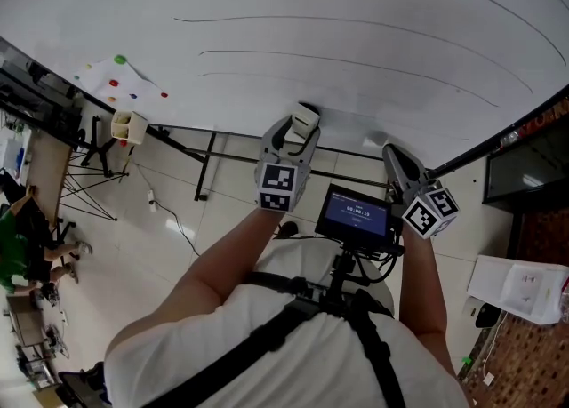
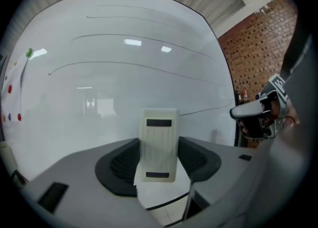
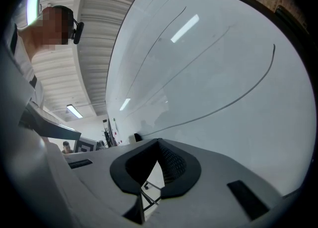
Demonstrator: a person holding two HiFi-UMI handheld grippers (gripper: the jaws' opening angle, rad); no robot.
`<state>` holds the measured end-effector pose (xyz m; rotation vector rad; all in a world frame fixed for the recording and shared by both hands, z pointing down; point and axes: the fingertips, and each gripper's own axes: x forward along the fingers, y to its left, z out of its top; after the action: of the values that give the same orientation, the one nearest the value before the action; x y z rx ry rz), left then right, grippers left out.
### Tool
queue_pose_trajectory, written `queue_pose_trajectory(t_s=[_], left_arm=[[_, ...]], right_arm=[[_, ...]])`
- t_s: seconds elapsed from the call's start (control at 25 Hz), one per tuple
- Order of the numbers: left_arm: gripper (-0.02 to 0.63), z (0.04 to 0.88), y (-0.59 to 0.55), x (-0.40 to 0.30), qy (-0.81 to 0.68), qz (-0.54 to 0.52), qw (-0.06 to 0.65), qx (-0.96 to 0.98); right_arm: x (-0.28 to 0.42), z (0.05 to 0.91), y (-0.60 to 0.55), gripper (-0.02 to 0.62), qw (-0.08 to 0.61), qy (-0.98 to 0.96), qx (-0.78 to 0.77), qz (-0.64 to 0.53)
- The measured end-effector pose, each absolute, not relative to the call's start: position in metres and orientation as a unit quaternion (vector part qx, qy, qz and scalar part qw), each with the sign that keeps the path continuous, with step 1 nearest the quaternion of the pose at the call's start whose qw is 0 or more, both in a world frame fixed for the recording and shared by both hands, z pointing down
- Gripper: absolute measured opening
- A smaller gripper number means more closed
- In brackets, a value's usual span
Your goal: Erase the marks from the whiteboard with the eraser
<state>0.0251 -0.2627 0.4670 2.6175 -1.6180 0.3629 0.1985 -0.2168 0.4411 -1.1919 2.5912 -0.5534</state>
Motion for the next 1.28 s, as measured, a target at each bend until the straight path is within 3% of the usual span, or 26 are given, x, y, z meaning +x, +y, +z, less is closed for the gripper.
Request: queue_pose_trajectory(t_s=[0.4,0.56,0.92,1.04,1.2,1.28], left_arm=[[0.268,0.438,-0.280,-0.081,-0.644,0.072,0.026,0.761],[0.268,0.443,-0.277,-0.062,-0.634,0.069,0.043,0.769],[0.268,0.466,-0.259,0.070,-0.501,0.112,0.017,0.858],[0.268,0.467,-0.261,0.064,-0.501,0.113,0.010,0.858],[0.268,0.423,-0.278,-0.013,-0.612,0.091,-0.010,0.785],[0.268,0.405,-0.275,-0.013,-0.632,0.085,-0.004,0.770]], right_arm=[[0.195,0.443,-0.217,0.020,0.118,0.886,-0.407,-0.190],[0.201,0.447,-0.215,0.020,0.118,0.882,-0.413,-0.194],[0.209,0.451,-0.210,0.020,0.121,0.881,-0.413,-0.198],[0.220,0.454,-0.211,0.020,0.121,0.880,-0.416,-0.196],[0.208,0.432,-0.244,0.020,0.136,0.902,-0.362,-0.194],[0.234,0.414,-0.231,0.020,0.133,0.897,-0.374,-0.195]])
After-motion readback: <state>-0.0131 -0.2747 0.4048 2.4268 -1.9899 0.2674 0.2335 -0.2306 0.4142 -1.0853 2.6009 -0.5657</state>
